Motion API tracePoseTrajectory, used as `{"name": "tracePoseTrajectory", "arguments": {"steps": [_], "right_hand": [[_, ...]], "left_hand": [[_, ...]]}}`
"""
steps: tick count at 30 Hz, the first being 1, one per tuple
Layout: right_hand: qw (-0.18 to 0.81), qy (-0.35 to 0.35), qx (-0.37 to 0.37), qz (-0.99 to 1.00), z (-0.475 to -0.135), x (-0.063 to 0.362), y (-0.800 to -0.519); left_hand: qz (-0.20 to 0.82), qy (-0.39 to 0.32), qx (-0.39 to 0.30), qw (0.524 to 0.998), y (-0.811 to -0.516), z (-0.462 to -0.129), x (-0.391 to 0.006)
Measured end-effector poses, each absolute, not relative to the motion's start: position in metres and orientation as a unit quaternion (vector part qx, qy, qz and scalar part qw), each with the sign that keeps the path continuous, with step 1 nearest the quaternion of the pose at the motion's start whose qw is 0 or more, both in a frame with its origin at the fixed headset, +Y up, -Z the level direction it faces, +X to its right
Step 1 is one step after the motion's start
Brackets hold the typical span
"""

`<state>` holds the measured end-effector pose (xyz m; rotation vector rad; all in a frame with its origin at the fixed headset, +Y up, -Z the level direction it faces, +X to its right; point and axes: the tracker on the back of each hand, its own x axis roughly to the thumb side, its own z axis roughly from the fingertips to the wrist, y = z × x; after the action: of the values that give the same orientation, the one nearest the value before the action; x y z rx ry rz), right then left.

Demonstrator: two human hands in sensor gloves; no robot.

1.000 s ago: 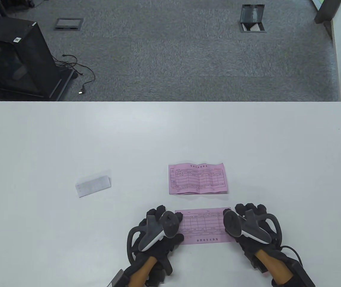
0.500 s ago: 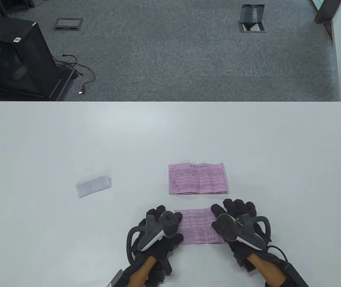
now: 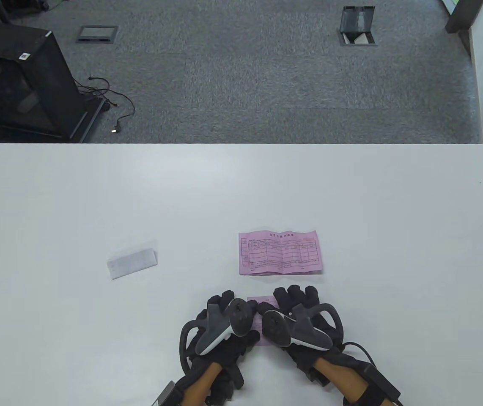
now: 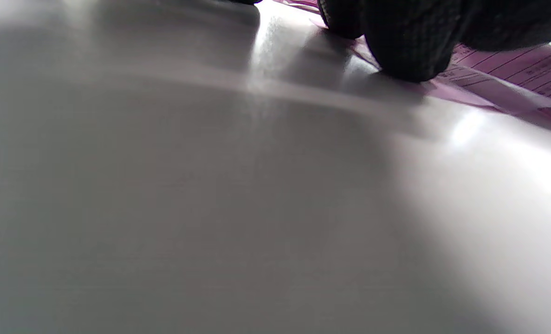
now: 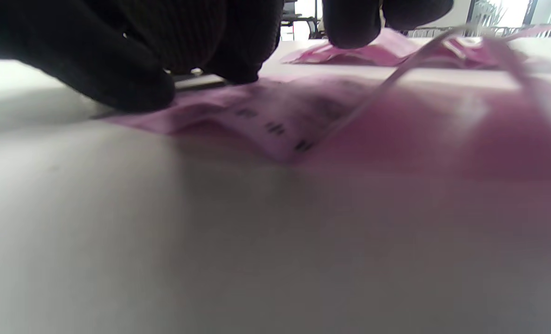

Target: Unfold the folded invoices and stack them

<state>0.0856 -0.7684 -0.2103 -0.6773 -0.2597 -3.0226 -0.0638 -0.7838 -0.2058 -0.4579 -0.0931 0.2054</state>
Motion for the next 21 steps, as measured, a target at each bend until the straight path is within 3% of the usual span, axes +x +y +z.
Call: {"name": "tracePoseTrajectory", "arguments": {"steps": [11, 21], "right_hand": [[0.033, -0.095, -0.208, -0.973, -0.213, 0.093, -0.778], [0.044, -0.096, -0.174, -0.979, -0.218, 0.124, -0.776]], "left_hand": [[0.102, -0.044, -0.228, 0.967, -0.784, -0.206, -0.064], [0.102, -0.043, -0.230, 0.967, -0.784, -0.207, -0.064]]}}
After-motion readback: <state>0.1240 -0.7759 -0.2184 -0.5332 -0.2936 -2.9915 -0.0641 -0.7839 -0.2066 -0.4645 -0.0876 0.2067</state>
